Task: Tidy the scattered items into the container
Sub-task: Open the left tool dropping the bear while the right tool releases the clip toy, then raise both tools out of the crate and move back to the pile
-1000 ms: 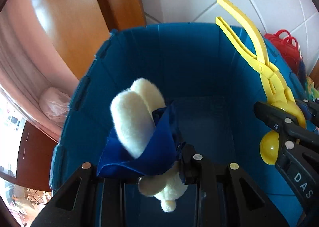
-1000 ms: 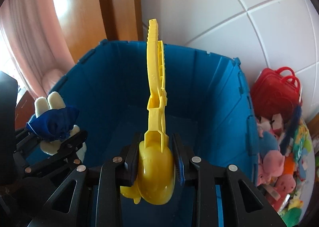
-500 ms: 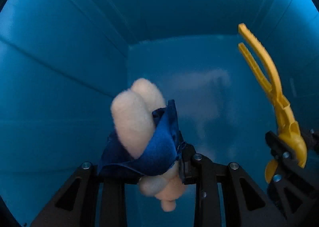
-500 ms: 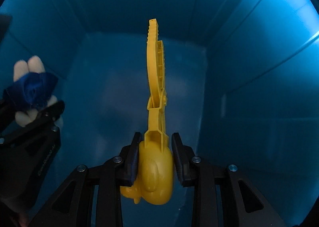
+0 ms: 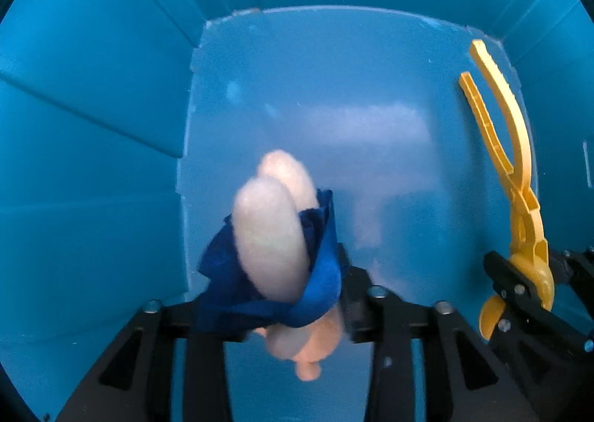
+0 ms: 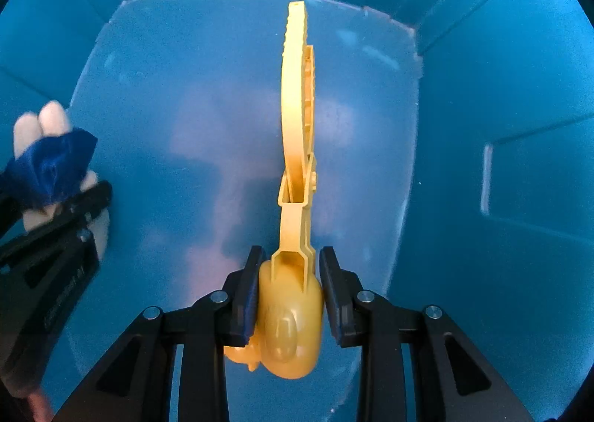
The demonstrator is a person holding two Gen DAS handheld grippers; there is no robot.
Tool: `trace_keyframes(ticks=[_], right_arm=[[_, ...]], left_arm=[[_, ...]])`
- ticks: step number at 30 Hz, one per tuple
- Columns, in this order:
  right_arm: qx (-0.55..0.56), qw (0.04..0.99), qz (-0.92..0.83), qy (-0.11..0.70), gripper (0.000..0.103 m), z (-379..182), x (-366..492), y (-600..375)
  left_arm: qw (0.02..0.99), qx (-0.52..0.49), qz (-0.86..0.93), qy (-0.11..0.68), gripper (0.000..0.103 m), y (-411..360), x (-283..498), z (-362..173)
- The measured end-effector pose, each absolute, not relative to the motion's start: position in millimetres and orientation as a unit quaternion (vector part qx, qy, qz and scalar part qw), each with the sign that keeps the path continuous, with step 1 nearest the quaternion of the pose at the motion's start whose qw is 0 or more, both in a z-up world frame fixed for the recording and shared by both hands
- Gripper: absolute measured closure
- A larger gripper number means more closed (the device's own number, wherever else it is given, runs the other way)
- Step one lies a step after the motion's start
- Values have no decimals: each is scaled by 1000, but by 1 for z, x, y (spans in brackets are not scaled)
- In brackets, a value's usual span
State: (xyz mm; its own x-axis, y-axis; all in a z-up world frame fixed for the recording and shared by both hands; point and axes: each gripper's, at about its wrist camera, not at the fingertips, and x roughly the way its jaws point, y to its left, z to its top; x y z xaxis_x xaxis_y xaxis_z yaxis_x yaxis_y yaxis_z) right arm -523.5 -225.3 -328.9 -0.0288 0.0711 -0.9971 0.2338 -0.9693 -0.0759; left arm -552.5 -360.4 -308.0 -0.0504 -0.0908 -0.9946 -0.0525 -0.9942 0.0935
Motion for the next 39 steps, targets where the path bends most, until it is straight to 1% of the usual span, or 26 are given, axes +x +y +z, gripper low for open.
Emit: trace_keyframes(ticks=[1, 2, 6, 7, 8, 10, 13, 15, 16, 17, 19, 22, 24, 26, 30, 33, 39], right_arm=[[694, 58, -709, 111, 73, -329, -524, -225], [694, 57, -709, 113, 73, -330, -524, -224], [696, 58, -707, 114, 73, -330, -523, -220], [695, 57, -707, 117, 71, -330, -522, -219], [694, 57, -708, 118, 64, -328, -521, -218], [691, 53, -710, 123, 57, -324, -520, -216], [687, 53, -714, 127, 54, -314, -517, -212], [685, 50, -715, 131, 46, -305, -515, -208], [685, 50, -715, 132, 38, -301, -514, -207], [686, 48, -714, 135, 33, -297, -512, -205], [685, 43, -713, 143, 28, -286, -509, -201], [683, 47, -714, 147, 26, -264, -503, -195], [677, 51, -717, 157, 23, -248, -497, -194], [664, 53, -726, 171, 20, -227, -503, -226], [634, 66, -750, 177, 19, -178, -482, -231], [612, 70, -767, 180, 17, -154, -497, -226], [582, 62, -791, 178, 17, -100, -470, -224]], left_arm=[[15, 690, -721, -54, 34, -361, -551, -310], [16, 691, -721, -57, 31, -356, -552, -310], [21, 700, -711, -55, 30, -362, -550, -315], [22, 703, -709, -53, 30, -364, -550, -316], [23, 705, -707, -54, 30, -362, -546, -316], [24, 705, -706, -60, 30, -362, -540, -315], [28, 705, -706, -65, 30, -355, -549, -310], [48, 708, -704, -46, 30, -354, -556, -301], [51, 709, -702, -48, 30, -354, -554, -298], [53, 710, -701, -51, 30, -351, -552, -293], [54, 707, -703, -52, 31, -353, -551, -282], [55, 702, -707, -59, 30, -351, -544, -262], [51, 698, -712, -62, 30, -350, -538, -244], [48, 685, -723, -69, 30, -356, -531, -218], [43, 659, -749, -54, 30, -354, -501, -175], [39, 636, -769, -46, 30, -346, -493, -139], [30, 601, -798, -31, 30, -349, -469, -98]])
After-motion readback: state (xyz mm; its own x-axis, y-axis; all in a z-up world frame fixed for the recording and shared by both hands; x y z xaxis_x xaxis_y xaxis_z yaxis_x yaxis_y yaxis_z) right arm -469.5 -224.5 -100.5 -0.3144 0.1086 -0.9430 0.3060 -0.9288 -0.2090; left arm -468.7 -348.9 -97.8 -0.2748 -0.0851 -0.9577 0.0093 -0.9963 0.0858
